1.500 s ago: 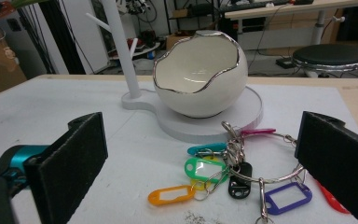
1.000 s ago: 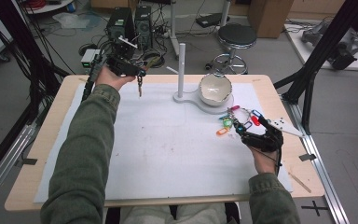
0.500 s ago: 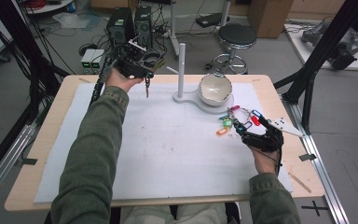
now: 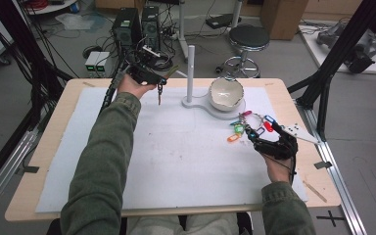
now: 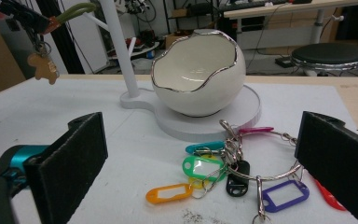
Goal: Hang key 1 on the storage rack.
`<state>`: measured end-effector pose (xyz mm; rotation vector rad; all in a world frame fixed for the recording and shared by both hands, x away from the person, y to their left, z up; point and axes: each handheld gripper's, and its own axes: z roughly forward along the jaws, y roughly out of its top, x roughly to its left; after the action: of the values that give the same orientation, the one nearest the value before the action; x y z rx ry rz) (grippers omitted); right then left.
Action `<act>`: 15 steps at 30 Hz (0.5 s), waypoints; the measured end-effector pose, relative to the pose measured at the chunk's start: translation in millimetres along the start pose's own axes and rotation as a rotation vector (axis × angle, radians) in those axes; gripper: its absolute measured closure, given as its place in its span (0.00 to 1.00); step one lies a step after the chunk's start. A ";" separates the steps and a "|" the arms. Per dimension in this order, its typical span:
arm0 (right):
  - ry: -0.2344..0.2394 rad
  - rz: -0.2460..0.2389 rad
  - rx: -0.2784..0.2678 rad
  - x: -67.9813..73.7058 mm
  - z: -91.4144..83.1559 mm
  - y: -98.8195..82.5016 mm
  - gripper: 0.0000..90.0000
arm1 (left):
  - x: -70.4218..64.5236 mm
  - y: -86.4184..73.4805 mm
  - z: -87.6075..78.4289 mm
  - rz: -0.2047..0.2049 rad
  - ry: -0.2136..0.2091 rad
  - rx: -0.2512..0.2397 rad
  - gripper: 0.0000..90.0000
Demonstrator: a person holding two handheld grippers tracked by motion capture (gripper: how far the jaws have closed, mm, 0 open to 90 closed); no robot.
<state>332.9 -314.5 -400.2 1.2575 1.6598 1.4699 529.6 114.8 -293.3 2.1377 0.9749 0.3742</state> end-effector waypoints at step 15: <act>-0.001 0.000 0.000 -1.7 -0.3 0.1 0.01 | -5.5 -1.9 16.5 0.008 -0.012 0.024 0.83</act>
<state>333.3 -316.2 -400.3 1.2584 1.6591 1.4695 533.6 103.1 -305.7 2.1636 0.9688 0.3548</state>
